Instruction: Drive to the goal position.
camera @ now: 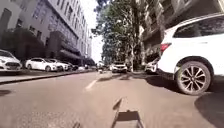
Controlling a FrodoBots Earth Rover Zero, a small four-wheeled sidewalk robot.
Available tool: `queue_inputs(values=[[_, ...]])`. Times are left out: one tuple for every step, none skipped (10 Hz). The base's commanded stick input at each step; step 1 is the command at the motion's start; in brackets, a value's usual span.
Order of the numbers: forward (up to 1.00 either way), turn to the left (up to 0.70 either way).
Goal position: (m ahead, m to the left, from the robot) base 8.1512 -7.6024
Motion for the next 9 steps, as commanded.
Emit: queue_inputs(values=[[0.70, 0.00], [0.70, 0.00], [0.70, 0.00], [0.70, 0.00], [0.70, 0.00], [0.70, 0.00], [0.70, 0.00], [0.70, 0.00], [0.70, 0.00]])
